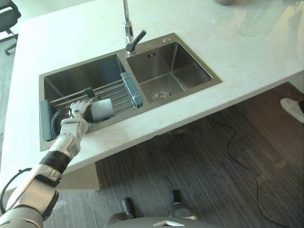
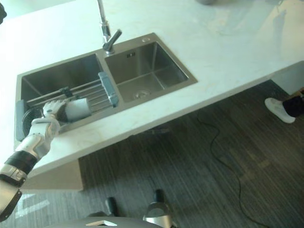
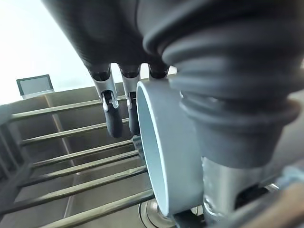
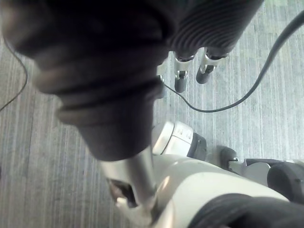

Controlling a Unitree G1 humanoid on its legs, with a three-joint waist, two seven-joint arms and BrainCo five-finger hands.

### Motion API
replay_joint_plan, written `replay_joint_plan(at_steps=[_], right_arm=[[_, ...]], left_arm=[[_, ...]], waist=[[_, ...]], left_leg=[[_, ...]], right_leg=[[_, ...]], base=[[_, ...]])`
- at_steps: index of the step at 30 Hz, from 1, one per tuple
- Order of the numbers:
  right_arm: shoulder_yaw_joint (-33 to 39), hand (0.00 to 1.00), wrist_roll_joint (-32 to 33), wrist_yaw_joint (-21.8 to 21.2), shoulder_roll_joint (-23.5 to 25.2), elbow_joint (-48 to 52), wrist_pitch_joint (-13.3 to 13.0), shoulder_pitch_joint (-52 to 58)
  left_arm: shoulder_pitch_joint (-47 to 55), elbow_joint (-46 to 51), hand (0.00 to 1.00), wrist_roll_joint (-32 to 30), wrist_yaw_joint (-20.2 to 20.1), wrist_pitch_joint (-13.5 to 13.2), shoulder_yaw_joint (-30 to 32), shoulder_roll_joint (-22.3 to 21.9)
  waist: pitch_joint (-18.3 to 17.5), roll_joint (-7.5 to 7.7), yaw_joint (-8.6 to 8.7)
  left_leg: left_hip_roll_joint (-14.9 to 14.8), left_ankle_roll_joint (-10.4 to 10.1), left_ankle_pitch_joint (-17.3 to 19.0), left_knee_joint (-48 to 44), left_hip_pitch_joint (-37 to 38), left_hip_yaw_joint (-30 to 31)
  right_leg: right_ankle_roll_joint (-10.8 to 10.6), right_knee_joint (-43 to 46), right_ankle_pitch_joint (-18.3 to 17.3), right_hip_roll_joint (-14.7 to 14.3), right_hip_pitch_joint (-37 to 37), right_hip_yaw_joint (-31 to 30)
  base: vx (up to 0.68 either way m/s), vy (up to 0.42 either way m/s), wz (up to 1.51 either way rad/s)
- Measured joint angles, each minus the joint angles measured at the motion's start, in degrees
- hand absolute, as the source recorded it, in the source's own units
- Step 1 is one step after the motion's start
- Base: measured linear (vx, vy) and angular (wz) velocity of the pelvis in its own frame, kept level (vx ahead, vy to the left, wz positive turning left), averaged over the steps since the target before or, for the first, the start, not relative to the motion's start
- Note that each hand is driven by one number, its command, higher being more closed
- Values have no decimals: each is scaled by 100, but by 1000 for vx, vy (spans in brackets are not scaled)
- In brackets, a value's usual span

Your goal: Walk over to the sink, pick up the cup, carry it to the dishwasher, place the cup inside the dishwasher, then close the dishwasher door

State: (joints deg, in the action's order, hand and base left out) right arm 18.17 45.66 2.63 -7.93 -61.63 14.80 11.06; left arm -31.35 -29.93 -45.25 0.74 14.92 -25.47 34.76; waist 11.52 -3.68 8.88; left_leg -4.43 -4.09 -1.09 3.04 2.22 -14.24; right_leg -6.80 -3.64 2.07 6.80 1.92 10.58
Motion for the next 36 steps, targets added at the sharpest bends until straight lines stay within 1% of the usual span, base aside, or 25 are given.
replay_joint_plan(at_steps=[2,4,7,9,10,12,13,15,16,18,19,21,22,23,24,25,26,27,28,30,31,32,33,34,36], right_arm=[[-4,0,0,-1,0,0,-2,-18],[-7,0,1,-2,0,0,-5,-20],[-52,0,1,-8,-3,1,-21,-37],[-144,0,1,-15,-26,1,-80,-45],[-183,0,1,-17,-43,1,-85,-47],[-225,0,3,-39,-63,0,-91,-52],[-225,0,5,-63,-59,-1,-93,-53],[-225,0,13,-97,-53,-7,-109,-51],[-225,0,19,-100,-50,-7,-111,-49],[-224,0,86,-134,-34,-8,-127,-29],[-222,0,131,-137,-32,-8,-130,-15],[-209,0,131,-224,-30,-9,-167,26],[-199,0,129,-260,-26,-9,-189,34],[-121,0,122,-342,-4,-7,-225,44],[-32,0,116,-390,27,-9,-257,67],[45,0,114,-409,48,-8,-268,82],[119,0,111,-489,65,-8,-302,132],[156,0,103,-522,70,-8,-323,167],[288,0,9,-555,78,-10,-338,209],[441,0,-126,-599,72,-12,-350,244],[538,0,-177,-637,73,-9,-374,240],[609,0,-276,-659,75,-11,-383,240],[691,0,-318,-688,86,-15,-384,241],[781,0,-340,-744,90,-15,-386,240],[877,0,-528,-759,95,-12,-395,236]], left_arm=[[-36,-11,100,1,3,-8,-28,3],[-135,-11,100,7,17,-77,-186,13],[-202,15,100,18,74,-409,-228,6],[-284,14,100,96,218,-536,-277,9],[-301,13,100,151,285,-548,-305,8],[-337,23,100,577,778,-665,-394,30],[-330,26,100,726,934,-713,-396,28],[-247,53,100,1359,1643,-804,-335,27],[-206,74,100,1449,1781,-847,-287,27],[-22,319,100,1883,2426,-1024,10,26],[-15,375,100,1940,2532,-1056,90,30],[-15,521,100,2072,2975,-1246,686,67],[-16,559,100,2099,3070,-1302,858,117],[-16,638,100,2142,3247,-1425,1141,281],[-28,732,100,2145,3411,-1567,1368,468],[-31,793,100,2148,3466,-1624,1467,544],[-34,932,100,2155,3569,-1716,1643,670],[-47,972,100,2182,3627,-1768,1702,724],[-48,1075,100,2290,3655,-1835,1824,816],[-48,1179,100,2579,3655,-1876,1996,935],[-48,1190,100,2839,3646,-1891,2158,981],[-48,1192,100,3210,3632,-1927,2309,991],[-53,1192,100,3407,3631,-1949,2363,992],[-51,1194,100,3764,3596,-2008,2483,991],[-42,1215,100,4419,3404,-2055,2677,987]], waist=[[0,-1,46],[3,-4,63],[11,-24,100],[30,-43,111],[35,-43,117],[35,-42,125],[36,-41,127],[43,-30,124],[45,-27,122],[56,-9,77],[56,-7,53],[55,-7,11],[54,-7,1],[54,-7,-30],[50,-12,-106],[49,-13,-139],[28,-12,-233],[11,-12,-272],[-23,-13,-308],[-110,-14,-422],[-157,-16,-463],[-224,-22,-472],[-253,-21,-472],[-275,-19,-525],[-282,-18,-557]], left_leg=[[0,6,-4,2,0,-4],[-1,10,-4,1,3,-9],[-7,10,13,4,20,-8],[-7,13,20,10,44,-8],[-6,13,22,13,52,-8],[-7,13,25,19,59,-7],[-7,13,25,21,60,-6],[-7,13,25,29,80,7],[-7,13,25,29,85,12],[-9,13,24,30,86,37],[-10,13,24,31,85,47],[-9,13,23,25,86,127],[-9,13,22,24,86,144],[-12,11,18,22,84,166],[-14,10,17,19,85,180],[-14,10,16,18,84,194],[-11,12,14,20,81,225],[-7,12,14,21,80,245],[0,18,7,23,74,336],[14,18,2,30,61,361],[21,17,-3,30,44,393],[31,21,-20,28,-6,475],[34,23,-34,35,-22,505],[35,23,-45,41,-23,531],[49,29,-85,61,-23,648]], right_leg=[[0,1,0,-1,0,-4],[0,7,1,-5,-1,-17],[-1,9,2,-14,2,-37],[-1,3,2,-15,23,-42],[-2,0,1,-15,30,-42],[-4,-4,-2,-15,39,-38],[-4,-7,-2,-15,41,-36],[-4,-25,-2,-16,76,-18],[-4,-33,-2,-17,92,-9],[-4,-46,-1,-19,118,27],[-4,-46,-1,-19,124,41],[-4,-59,-3,-21,211,141],[-4,-62,-3,-22,224,163],[-2,-67,-4,-25,240,208],[1,-68,-6,-26,243,244],[4,-74,-9,-26,242,270],[5,-88,-11,-23,260,304],[5,-93,-14,-20,275,324],[-2,-93,-36,-8,323,425],[-4,-94,-48,-2,326,457],[-5,-95,-53,0,327,489],[-7,-95,-63,3,329,592],[-8,-95,-68,4,330,628],[-7,-96,-69,3,341,655],[-10,-98,-74,4,416,792]], base=[[6,-7,-2],[17,-12,-4],[11,-8,-3],[4,-7,-2],[0,0,0],[0,0,0],[0,0,0],[0,0,2],[0,0,5],[0,-2,6],[0,-9,10],[7,-15,16],[4,-14,15],[-14,-15,10],[-26,-16,10],[-40,-16,11],[-30,-14,11],[-23,-18,24],[-10,-15,25],[-9,-6,17],[-12,-8,17],[-16,-14,25],[-14,-18,25],[-18,-16,18],[-20,-16,24]])
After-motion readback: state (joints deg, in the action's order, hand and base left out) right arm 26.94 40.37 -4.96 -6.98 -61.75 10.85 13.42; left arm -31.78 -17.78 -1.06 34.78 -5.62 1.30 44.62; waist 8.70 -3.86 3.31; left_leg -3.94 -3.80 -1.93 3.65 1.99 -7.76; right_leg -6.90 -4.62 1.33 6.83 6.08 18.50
